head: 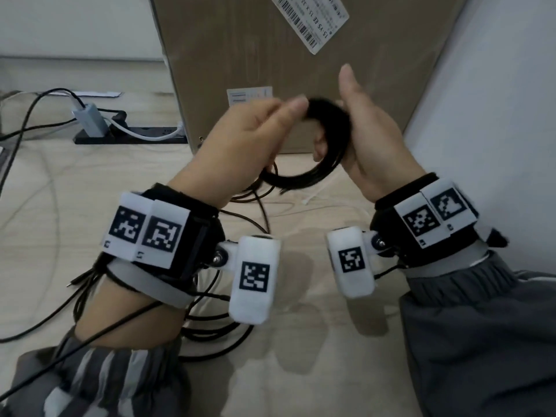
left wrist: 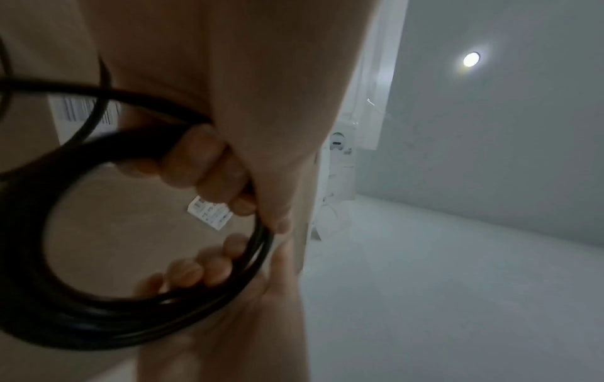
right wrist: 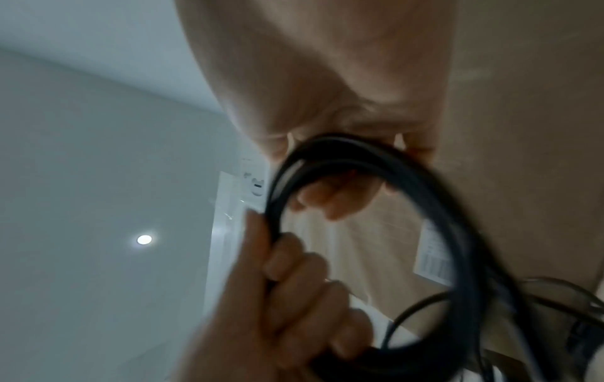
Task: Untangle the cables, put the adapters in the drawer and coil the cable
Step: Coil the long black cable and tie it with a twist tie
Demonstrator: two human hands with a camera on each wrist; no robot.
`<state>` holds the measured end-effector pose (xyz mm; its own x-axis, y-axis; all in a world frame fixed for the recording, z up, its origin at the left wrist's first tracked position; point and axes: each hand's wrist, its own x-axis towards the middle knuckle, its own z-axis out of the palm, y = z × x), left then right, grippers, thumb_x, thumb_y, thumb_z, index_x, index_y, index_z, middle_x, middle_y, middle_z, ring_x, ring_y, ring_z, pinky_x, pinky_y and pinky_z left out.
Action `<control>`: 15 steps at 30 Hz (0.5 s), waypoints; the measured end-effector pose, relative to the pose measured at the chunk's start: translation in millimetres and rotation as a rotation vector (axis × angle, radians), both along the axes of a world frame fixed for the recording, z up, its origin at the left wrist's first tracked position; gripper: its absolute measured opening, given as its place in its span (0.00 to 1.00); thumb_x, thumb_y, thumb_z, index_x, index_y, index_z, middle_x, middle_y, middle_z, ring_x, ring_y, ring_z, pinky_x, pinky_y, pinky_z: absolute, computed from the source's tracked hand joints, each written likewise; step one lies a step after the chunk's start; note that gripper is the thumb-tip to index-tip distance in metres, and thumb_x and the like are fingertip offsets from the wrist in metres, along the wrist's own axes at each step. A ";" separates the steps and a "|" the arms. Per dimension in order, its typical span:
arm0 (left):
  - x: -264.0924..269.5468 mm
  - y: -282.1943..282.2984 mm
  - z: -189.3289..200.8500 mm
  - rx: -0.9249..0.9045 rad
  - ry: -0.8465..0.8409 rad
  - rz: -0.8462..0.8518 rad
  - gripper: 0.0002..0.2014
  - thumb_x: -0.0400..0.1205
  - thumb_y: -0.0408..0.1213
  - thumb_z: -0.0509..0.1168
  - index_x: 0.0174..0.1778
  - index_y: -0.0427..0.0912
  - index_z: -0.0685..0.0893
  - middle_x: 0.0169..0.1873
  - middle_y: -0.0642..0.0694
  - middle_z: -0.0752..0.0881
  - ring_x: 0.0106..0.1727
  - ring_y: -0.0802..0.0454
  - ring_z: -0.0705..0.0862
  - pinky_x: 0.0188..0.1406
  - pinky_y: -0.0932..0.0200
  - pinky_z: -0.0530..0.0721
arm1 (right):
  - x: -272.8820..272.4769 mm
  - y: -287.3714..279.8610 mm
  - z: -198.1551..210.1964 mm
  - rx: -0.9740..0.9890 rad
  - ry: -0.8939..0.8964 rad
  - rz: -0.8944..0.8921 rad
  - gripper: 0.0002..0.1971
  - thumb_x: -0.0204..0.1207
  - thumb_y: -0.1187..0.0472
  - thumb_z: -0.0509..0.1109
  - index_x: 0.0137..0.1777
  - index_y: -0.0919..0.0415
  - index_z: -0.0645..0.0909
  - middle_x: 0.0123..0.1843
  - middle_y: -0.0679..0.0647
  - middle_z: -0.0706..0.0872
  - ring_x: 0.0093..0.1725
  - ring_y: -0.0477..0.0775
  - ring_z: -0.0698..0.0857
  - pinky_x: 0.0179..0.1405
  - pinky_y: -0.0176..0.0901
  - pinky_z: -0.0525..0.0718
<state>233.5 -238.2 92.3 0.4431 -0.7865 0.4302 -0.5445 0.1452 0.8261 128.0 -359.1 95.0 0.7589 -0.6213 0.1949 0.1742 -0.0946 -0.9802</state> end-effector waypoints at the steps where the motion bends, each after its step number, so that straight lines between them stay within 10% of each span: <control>1: -0.8 0.1 -0.7 0.081 -0.133 0.020 0.20 0.85 0.50 0.59 0.33 0.40 0.78 0.21 0.55 0.72 0.22 0.61 0.70 0.26 0.64 0.70 | -2.1 1.4 1.7 -0.117 0.079 0.003 0.32 0.84 0.38 0.49 0.29 0.55 0.83 0.23 0.52 0.79 0.26 0.50 0.78 0.39 0.45 0.78; 6: -5.8 -4.8 -3.9 0.139 -0.247 0.044 0.20 0.85 0.51 0.58 0.36 0.40 0.83 0.20 0.54 0.72 0.23 0.61 0.70 0.28 0.60 0.68 | -0.1 11.4 -2.4 -0.287 0.215 -0.111 0.32 0.82 0.37 0.55 0.20 0.56 0.72 0.18 0.50 0.70 0.21 0.48 0.68 0.25 0.38 0.68; 15: -4.2 -1.9 2.2 -0.105 0.379 -0.246 0.21 0.86 0.51 0.49 0.32 0.42 0.71 0.18 0.55 0.64 0.24 0.55 0.65 0.33 0.62 0.72 | 6.5 5.6 -5.4 0.494 -0.291 0.036 0.32 0.84 0.43 0.56 0.18 0.56 0.63 0.16 0.49 0.57 0.18 0.48 0.57 0.27 0.39 0.71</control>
<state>229.4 -240.1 94.5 0.3901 -0.8489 0.3566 -0.1461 0.3254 0.9342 134.5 -353.5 89.6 0.7402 -0.6661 0.0919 0.4377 0.3735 -0.8178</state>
